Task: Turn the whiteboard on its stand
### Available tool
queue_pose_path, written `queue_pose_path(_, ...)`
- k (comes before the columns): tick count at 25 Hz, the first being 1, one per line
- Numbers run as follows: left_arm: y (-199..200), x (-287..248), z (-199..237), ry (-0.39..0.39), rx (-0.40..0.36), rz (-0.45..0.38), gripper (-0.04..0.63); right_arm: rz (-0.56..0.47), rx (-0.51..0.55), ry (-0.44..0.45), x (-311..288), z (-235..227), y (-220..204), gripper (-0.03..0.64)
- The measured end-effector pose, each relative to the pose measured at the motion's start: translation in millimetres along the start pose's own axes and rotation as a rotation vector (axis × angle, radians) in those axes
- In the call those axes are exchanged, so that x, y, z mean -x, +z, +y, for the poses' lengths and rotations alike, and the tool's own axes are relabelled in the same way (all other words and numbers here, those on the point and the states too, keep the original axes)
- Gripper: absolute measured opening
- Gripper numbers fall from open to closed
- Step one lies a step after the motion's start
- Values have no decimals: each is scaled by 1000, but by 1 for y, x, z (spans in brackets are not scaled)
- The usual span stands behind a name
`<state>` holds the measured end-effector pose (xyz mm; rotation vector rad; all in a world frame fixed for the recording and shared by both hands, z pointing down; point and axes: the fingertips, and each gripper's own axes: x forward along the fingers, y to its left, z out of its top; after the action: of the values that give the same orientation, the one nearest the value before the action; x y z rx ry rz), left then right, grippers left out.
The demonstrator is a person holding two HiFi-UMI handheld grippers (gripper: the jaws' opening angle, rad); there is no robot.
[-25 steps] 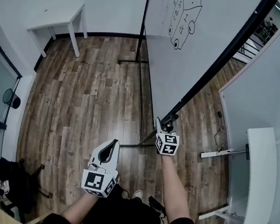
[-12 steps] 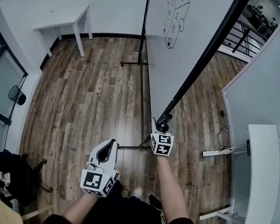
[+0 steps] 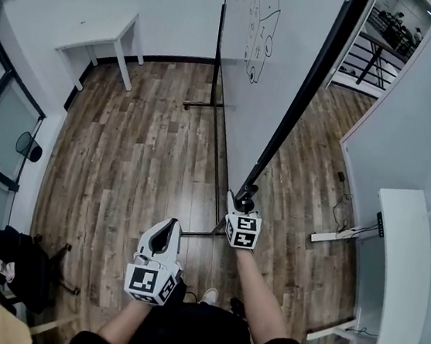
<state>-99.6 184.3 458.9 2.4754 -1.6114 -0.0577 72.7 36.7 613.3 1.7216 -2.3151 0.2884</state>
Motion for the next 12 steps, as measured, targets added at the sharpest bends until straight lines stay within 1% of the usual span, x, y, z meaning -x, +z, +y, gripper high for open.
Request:
queue_pose_path(3,-2,4,-5,-13,18,8,18,7,-1,0,9,4,-2,169)
queue_pose_path(12,-18,18,-17,-22,32,21,18,3,-3,5,42,9,-17,167)
